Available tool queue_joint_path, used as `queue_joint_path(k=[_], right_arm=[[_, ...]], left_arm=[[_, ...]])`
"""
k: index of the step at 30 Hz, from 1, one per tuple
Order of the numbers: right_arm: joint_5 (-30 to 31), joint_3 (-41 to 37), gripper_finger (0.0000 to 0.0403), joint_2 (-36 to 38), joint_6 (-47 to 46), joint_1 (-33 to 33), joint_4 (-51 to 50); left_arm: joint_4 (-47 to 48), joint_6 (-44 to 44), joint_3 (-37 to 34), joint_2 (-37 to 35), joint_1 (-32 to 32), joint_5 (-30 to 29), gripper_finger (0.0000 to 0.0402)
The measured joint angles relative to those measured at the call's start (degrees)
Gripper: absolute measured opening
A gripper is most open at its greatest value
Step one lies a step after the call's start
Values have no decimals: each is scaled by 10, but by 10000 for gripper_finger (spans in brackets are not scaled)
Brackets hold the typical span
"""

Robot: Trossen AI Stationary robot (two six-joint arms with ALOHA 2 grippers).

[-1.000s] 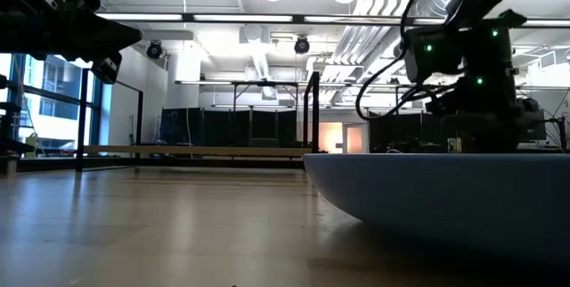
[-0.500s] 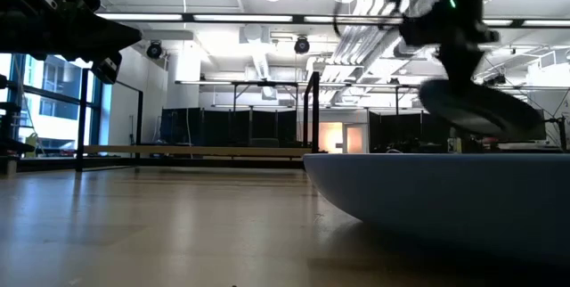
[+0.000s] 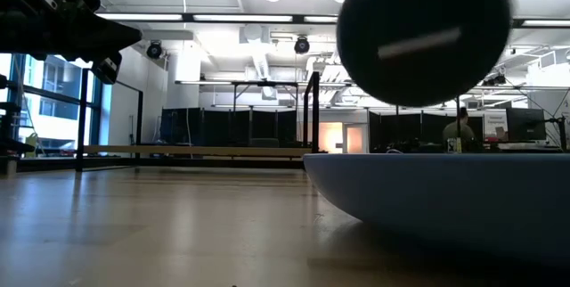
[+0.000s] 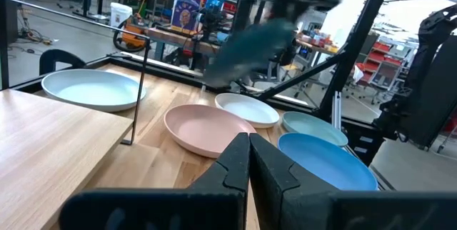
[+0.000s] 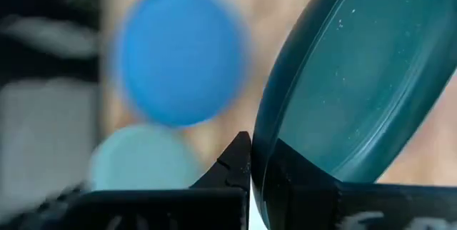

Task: Place and stack plates onto a shelf
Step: Put the dark green plate into the shelf

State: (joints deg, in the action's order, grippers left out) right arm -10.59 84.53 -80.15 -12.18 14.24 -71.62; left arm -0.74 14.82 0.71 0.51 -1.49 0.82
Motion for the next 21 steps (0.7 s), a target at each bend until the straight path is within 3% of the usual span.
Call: queue_joint_path(k=[3, 7, 10, 13, 21], right_arm=[[-31, 33, 0, -20, 65, 37, 30], [57, 107, 0, -83, 196, 40, 68], [131, 186, 0, -147, 283, 9, 81], [162, 258, 0, -210, 355, -34, 78], [274, 370, 0, -358, 453, -137, 72]], left_arm=[[0, 0, 0, 0, 0, 0, 1], [0, 0, 0, 0, 0, 0, 1], [0, 0, 0, 0, 0, 0, 1], [0, 0, 0, 0, 0, 0, 1], [0, 0, 0, 0, 0, 0, 1]])
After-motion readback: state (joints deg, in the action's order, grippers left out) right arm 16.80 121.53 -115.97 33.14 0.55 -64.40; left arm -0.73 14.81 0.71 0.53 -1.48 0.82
